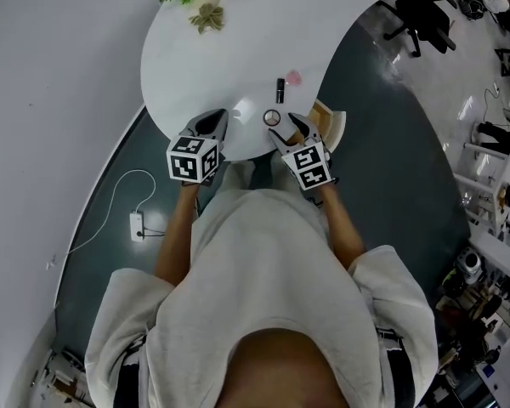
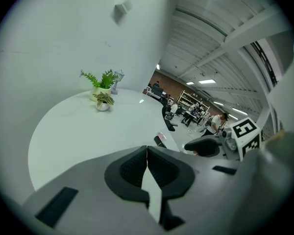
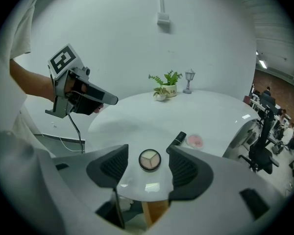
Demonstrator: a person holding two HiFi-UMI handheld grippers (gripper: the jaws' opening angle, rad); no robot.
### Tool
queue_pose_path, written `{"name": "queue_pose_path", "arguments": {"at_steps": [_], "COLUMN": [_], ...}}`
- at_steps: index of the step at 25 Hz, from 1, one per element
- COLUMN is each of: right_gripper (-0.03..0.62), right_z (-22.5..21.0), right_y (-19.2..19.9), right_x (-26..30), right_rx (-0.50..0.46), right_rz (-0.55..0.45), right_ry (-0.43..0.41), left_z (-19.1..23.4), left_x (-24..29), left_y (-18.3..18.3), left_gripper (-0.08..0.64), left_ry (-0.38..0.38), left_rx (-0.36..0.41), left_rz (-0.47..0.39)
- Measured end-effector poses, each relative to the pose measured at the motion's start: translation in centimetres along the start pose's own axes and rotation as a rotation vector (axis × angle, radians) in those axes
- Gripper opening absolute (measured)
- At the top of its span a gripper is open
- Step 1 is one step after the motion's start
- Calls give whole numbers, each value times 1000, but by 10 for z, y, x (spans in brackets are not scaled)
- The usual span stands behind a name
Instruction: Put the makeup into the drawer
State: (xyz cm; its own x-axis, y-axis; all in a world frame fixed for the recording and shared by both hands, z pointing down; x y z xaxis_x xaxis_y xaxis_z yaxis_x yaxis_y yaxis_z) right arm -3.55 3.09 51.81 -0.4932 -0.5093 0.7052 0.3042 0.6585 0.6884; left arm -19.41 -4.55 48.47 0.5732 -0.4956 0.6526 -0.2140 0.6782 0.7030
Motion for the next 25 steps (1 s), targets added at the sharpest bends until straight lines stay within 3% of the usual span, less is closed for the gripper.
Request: {"name": "queue_pose_path", "arguments": {"at_steps": [16,25], "right_gripper": [261,265], "right_z": [-19,-19], "right_y": [8,32], "right_x": [19,50], "right_rx": [-82,-151], "right_rz": [2,104], "right_ry": [-214,-313], "left_z": [-10,-16], "left_x": [-12,-31], "left_y": [15,36], "left_gripper": [11,11], "left_ry": [-210,-298], "left_rx": [-109,-169], "left_rz": [-23,-16]}}
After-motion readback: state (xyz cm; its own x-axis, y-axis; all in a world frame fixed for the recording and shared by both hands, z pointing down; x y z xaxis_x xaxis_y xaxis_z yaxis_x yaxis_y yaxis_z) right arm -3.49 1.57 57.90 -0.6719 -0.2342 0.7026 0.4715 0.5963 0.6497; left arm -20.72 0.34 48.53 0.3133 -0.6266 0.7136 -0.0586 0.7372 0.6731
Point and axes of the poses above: the fingertips, and each gripper's own axes: x forward along the fingers, z to its left, y out of its underside, the point moved 4 cm from there along -x, backward along the fingers, and after that the axes turned 12 degrees about -y, right-handed, at the moved point
